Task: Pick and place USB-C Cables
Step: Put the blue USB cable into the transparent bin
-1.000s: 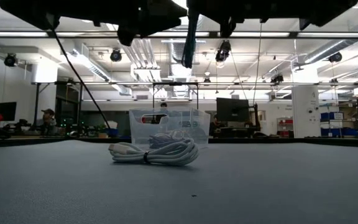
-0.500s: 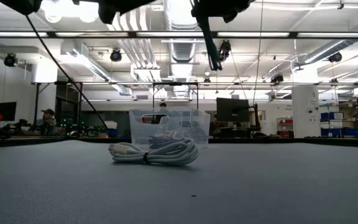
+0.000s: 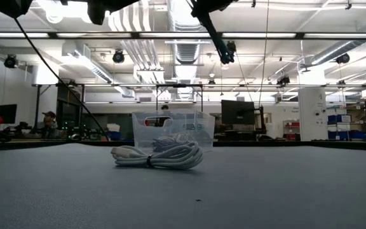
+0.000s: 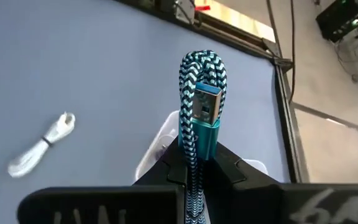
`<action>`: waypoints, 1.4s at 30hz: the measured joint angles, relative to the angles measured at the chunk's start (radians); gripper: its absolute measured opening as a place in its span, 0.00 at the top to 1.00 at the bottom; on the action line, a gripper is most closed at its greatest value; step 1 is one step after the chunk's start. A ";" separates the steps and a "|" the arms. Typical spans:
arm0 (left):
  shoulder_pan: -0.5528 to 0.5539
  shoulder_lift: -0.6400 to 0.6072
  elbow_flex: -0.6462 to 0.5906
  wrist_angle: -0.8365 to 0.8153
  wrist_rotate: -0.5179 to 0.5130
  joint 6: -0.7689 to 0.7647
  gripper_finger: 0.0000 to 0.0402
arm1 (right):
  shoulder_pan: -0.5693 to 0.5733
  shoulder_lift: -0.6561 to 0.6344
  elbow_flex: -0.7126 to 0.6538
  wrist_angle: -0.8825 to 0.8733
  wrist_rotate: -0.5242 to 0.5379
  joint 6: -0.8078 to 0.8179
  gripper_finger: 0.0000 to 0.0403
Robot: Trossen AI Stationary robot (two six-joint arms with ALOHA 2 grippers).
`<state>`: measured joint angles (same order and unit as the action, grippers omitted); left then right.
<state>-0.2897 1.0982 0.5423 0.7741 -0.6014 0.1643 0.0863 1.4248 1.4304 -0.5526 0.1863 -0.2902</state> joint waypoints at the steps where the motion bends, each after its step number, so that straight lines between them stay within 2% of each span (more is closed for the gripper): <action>1: 0.000 0.000 0.000 0.003 0.000 -0.001 0.61 | -0.004 0.016 0.022 -0.020 -0.001 -0.019 0.96; 9: -0.005 -0.011 -0.007 0.000 0.002 0.000 0.61 | -0.044 0.132 0.178 -0.205 0.001 -0.190 0.96; 16: -0.005 -0.065 -0.010 -0.033 0.003 0.008 0.61 | -0.066 0.252 0.330 -0.358 0.002 -0.410 0.96; 22: -0.005 -0.111 -0.028 -0.054 0.004 0.009 0.61 | -0.067 0.341 0.446 -0.432 0.071 -0.608 0.96; 25: -0.005 -0.140 -0.042 -0.052 0.004 0.032 0.61 | -0.072 0.388 0.515 -0.487 0.073 -0.670 0.96; 30: -0.005 -0.184 -0.061 -0.058 0.003 0.048 0.61 | -0.088 0.467 0.638 -0.570 0.064 -0.683 0.97; 34: -0.006 -0.201 -0.061 -0.083 0.002 0.053 0.61 | -0.114 0.519 0.708 -0.610 0.008 -0.679 0.97; 42: -0.006 -0.203 -0.062 -0.087 0.002 0.053 0.61 | -0.160 0.596 0.771 -0.684 -0.022 -0.748 0.97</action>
<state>-0.2955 0.8955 0.4805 0.6868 -0.5991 0.2174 -0.0737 2.0204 2.2016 -1.2361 0.1643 -1.0381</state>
